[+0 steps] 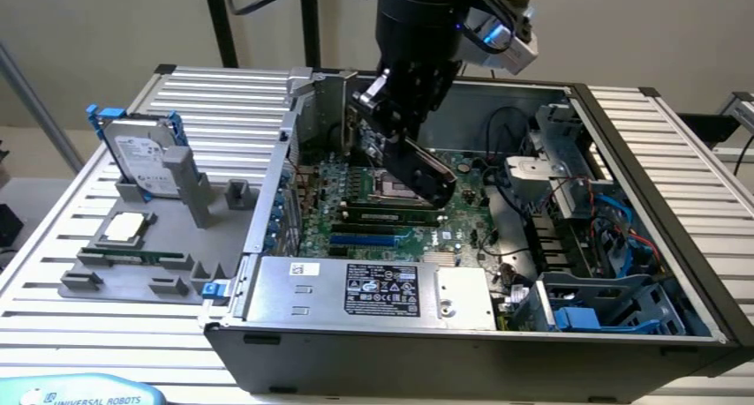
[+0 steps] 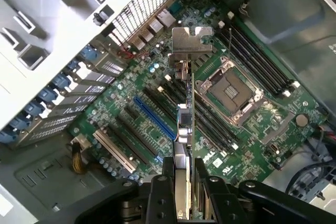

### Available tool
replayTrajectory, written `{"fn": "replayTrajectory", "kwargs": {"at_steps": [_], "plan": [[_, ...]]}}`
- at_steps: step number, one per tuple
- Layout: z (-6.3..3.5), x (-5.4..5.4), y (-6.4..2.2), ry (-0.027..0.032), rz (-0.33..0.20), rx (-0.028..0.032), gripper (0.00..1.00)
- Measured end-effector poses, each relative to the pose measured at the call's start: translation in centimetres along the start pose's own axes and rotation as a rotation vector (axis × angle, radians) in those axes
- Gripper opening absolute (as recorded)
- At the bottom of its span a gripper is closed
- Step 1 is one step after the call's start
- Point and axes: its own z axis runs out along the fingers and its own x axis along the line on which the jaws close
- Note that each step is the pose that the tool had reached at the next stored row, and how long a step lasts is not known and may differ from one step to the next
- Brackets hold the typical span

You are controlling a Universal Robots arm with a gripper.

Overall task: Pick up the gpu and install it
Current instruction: 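Insert the gpu into the slot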

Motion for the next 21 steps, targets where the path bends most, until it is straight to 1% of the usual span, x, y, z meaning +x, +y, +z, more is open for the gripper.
{"fn": "replayTrajectory", "kwargs": {"at_steps": [8,17,21], "plan": [[0.54,0.0,-0.02,0.0009,-0.146,0.002,0.27],[1.04,0.0,-0.04,-0.0077,-0.31,0.0156,0.27],[1.21,0.0,-0.04,-0.0132,-0.382,0.024,0.27]]}}
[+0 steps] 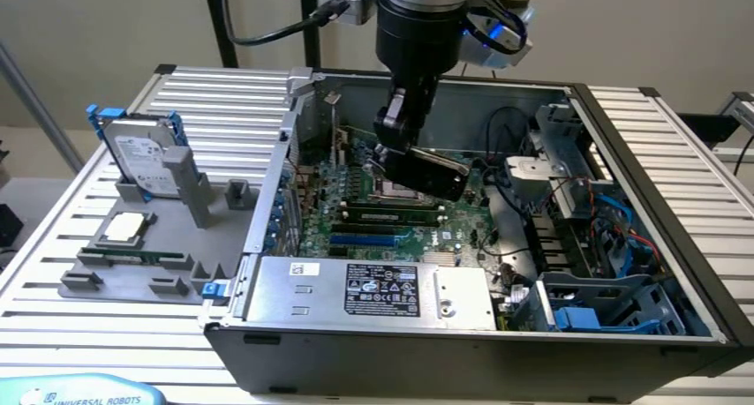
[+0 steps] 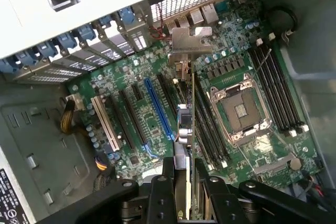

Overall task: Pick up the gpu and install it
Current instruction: 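Insert the gpu into the slot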

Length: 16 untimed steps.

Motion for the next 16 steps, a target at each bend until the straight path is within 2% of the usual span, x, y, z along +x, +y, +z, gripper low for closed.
{"fn": "replayTrajectory", "kwargs": {"at_steps": [4,5,12,16], "plan": [[0.22,0.0,0.0,-0.005,-0.074,0.0089,0.27],[0.31,0.0,0.0,-0.0056,-0.092,0.0093,0.27],[1.32,0.1,0.01,-0.0061,-0.212,0.0048,0.27],[2.0,0.2,0.06,-0.0063,-0.243,0.003,0.27]]}}
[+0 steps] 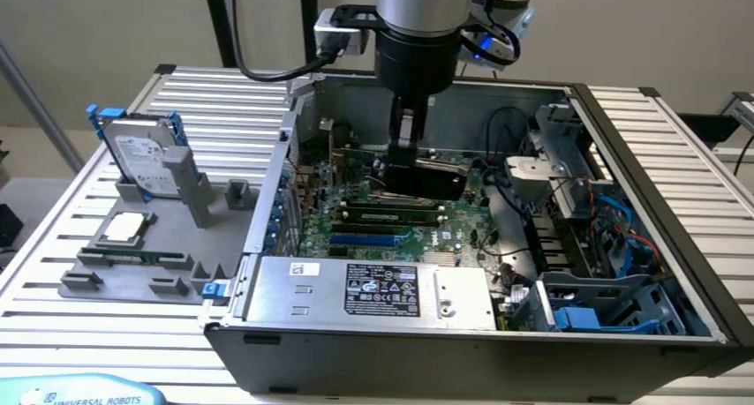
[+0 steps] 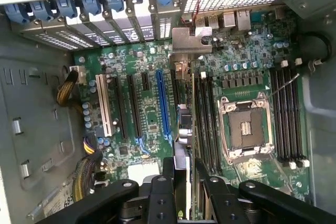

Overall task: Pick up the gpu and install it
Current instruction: 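Insert the gpu into the slot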

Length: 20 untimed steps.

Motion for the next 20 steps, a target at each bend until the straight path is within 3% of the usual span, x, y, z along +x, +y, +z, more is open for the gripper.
{"fn": "replayTrajectory", "kwargs": {"at_steps": [13,20], "plan": [[1.92,1.9,0.75,0.002,-0.006,-0.0144,0.27],[3.16,2.6,1.74,0.0022,-0.011,-0.0153,0.27]]}}
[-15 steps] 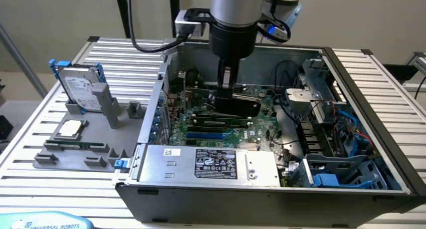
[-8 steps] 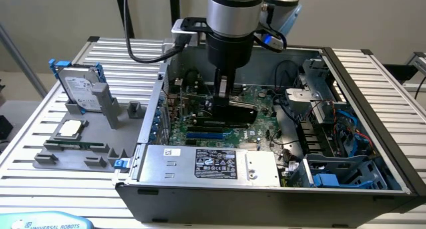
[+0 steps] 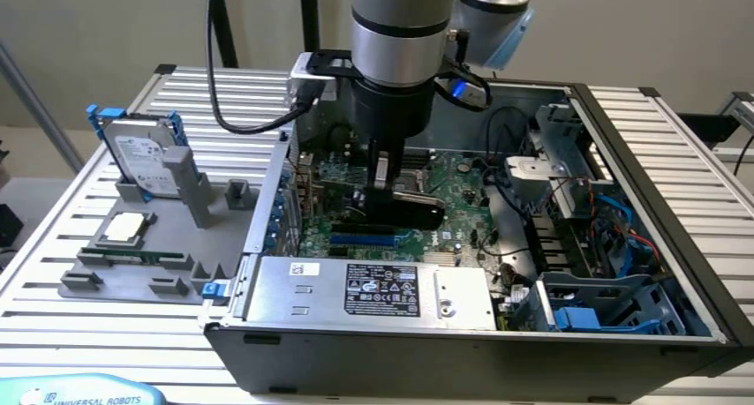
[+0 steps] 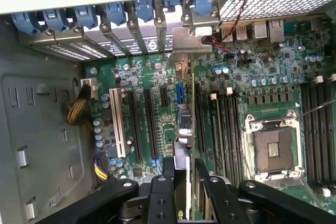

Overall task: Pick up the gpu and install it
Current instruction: 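Insert the gpu into the slot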

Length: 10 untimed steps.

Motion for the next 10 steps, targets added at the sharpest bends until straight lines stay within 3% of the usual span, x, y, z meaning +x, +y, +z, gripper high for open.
{"fn": "replayTrajectory", "kwargs": {"at_steps": [5,10], "plan": [[0.87,0.3,0.91,-0.0005,-0.007,0.0017,0.27],[1.48,0.4,1.5,-0.0072,-0.016,0.02,0.27]]}}
